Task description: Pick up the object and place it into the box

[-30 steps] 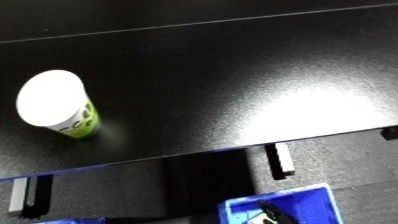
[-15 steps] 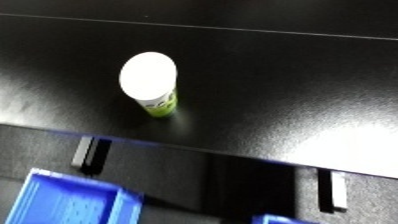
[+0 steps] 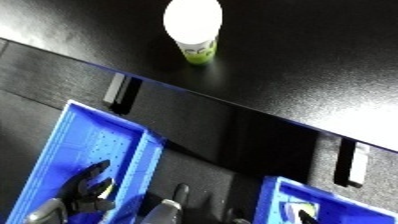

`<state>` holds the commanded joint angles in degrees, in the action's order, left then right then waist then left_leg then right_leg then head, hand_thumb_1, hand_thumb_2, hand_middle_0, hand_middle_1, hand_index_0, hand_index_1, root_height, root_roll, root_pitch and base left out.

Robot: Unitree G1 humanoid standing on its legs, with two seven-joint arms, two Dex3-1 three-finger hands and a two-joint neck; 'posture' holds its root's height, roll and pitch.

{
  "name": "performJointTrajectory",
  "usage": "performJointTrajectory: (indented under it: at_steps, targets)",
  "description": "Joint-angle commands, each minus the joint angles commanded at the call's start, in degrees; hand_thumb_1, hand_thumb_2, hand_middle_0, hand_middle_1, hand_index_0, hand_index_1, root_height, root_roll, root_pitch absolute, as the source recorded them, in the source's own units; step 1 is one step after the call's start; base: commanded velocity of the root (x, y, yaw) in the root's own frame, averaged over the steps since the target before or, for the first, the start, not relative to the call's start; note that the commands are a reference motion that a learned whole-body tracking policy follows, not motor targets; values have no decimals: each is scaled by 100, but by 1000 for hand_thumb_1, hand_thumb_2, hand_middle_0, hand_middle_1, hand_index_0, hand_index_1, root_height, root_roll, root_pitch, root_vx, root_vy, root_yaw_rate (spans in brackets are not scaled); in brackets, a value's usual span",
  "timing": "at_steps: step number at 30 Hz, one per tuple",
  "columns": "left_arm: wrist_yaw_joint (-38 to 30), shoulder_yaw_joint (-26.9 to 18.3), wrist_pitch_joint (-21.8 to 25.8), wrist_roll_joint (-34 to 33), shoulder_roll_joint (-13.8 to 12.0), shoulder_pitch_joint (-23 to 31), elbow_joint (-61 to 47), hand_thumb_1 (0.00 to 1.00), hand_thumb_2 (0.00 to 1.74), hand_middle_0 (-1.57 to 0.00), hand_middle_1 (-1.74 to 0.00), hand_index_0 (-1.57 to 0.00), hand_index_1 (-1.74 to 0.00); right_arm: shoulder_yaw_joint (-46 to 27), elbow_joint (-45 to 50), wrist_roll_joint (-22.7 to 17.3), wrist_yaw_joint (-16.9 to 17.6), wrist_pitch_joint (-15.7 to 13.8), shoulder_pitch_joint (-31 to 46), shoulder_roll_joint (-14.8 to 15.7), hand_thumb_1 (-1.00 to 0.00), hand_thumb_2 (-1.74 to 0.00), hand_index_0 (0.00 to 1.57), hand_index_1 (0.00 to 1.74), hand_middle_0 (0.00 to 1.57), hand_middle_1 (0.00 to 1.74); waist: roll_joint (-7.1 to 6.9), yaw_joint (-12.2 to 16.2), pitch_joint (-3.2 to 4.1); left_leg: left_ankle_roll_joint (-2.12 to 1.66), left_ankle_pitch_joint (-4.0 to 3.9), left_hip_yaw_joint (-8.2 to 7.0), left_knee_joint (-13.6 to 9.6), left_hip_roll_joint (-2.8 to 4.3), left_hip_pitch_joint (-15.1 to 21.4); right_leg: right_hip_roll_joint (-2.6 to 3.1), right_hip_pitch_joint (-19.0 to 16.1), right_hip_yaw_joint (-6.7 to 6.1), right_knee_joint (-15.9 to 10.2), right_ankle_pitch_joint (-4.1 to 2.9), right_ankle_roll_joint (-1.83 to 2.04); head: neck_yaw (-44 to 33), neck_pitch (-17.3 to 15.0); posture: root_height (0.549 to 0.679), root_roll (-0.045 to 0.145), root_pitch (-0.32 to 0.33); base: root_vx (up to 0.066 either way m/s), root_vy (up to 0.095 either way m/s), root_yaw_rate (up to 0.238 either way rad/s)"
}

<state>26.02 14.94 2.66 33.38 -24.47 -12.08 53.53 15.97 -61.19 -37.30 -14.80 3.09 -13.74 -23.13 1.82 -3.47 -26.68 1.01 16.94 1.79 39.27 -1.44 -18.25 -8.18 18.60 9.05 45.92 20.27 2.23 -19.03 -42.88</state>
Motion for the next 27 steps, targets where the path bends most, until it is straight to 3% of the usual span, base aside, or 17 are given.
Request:
performJointTrajectory:
  at_steps: [3, 7, 12, 16, 20, 24, 27]
  targets:
    - [978, 261, -510, -100, -173, 33, -775, 0, 0, 0, 0, 0, 0, -43, 79, -46, 31, -1, 54, -46, 0, 0, 0, 0, 0, 0, 42, -17, -40, 3, 13, 14, 4, -1, -14, -27, 19, 14, 19, -16, 36, 46, 160, 635, 38, -77, -15, 7, 0]
    - [1962, 884, -1409, 301, -825, 20, -2404, 0, 0, 0, 0, 0, 0, 17, 364, -166, 42, 55, 139, -200, 0, 0, 0, 0, 0, 0, 107, 4, -122, 16, 45, 37, 16, -13, -24, -74, 25, 22, 41, -32, 88, 103, 324, 635, 38, -77, -12, 25, -5]
    - [2431, 1335, -2485, 781, -1649, -235, -4291, 0, 0, 0, 0, 0, 0, 134, 420, -338, 57, 73, 183, -374, 0, 0, 0, 0, 0, 0, 160, -18, -169, 21, 64, 73, 31, -60, -46, -153, 5, 67, 26, -80, 145, 379, 473, 636, 39, -78, 3, 5, 90]
    - [2447, 1368, -2749, 1523, -2086, -457, -5352, 0, 0, 0, 0, 0, 0, 199, 363, -466, 5, 89, 210, -467, 0, 0, 0, 0, 0, 0, 164, -60, -183, 4, 74, 101, 41, -96, -74, -192, -15, 115, -3, -110, 157, 545, 613, 637, 40, -76, 13, -18, 95]
    - [2022, 1026, -2506, 2748, -2115, -549, -6018, 0, 0, 0, 0, 0, 0, 157, 277, -547, -66, 38, 345, -475, 0, 0, 0, 0, 0, 0, 142, -117, -171, -14, 81, 131, 33, -131, -105, -208, -14, 146, -29, -125, 144, 800, 704, 638, 40, -71, 19, -32, 79]
    - [1235, 443, -1944, 3947, -1757, -517, -6415, 0, 0, 0, 0, 0, 0, 51, 118, -595, -152, -127, 504, -350, 0, 0, 0, 0, 0, 0, 87, -207, -150, -25, 81, 182, 6, -170, -122, -207, 4, 180, -17, -109, 116, 988, 744, 638, 40, -66, 25, -41, 61]
    - [609, -91, -1379, 4195, -1390, -449, -6471, 0, 0, 0, 0, 0, 0, -56, 67, -590, -194, -220, 609, -224, 0, 0, 0, 0, 0, 0, 32, -294, -140, -37, 67, 226, -35, -194, -118, -196, 15, 208, -6, -91, 97, 1096, 742, 637, 39, -63, 25, -46, 41]
